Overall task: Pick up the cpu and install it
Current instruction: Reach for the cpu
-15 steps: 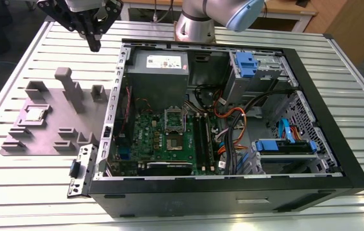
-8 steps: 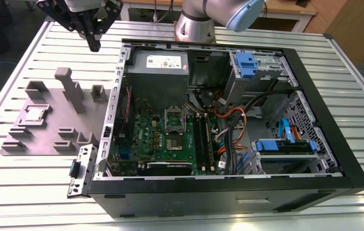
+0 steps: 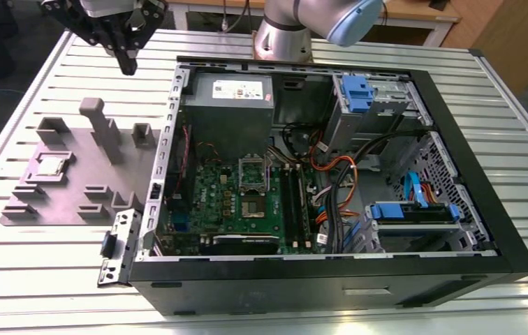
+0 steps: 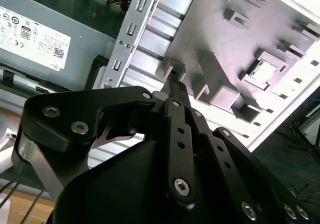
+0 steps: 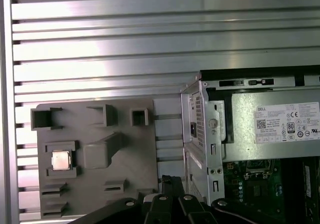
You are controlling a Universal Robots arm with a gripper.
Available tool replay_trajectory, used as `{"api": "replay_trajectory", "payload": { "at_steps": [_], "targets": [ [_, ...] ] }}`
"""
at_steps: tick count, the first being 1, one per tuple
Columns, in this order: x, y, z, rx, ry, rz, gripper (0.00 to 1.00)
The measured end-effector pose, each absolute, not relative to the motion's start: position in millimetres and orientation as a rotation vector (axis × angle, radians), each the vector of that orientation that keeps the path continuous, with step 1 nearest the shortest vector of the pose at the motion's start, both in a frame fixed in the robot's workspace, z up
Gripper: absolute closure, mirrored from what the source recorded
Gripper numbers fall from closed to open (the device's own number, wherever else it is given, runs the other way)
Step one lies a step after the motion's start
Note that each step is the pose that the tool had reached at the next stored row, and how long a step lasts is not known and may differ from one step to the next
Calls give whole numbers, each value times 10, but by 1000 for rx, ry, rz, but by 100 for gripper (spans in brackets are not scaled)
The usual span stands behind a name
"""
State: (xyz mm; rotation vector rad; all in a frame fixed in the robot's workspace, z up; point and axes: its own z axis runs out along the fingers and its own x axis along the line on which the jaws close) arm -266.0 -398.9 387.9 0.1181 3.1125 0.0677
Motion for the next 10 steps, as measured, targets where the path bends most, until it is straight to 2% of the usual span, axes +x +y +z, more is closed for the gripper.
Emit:
{"api": "replay_trajectory", "payload": {
  "at_steps": [10],
  "targets": [
    [-3051,-3990,3856,118,3112,68,89]
  ]
}}
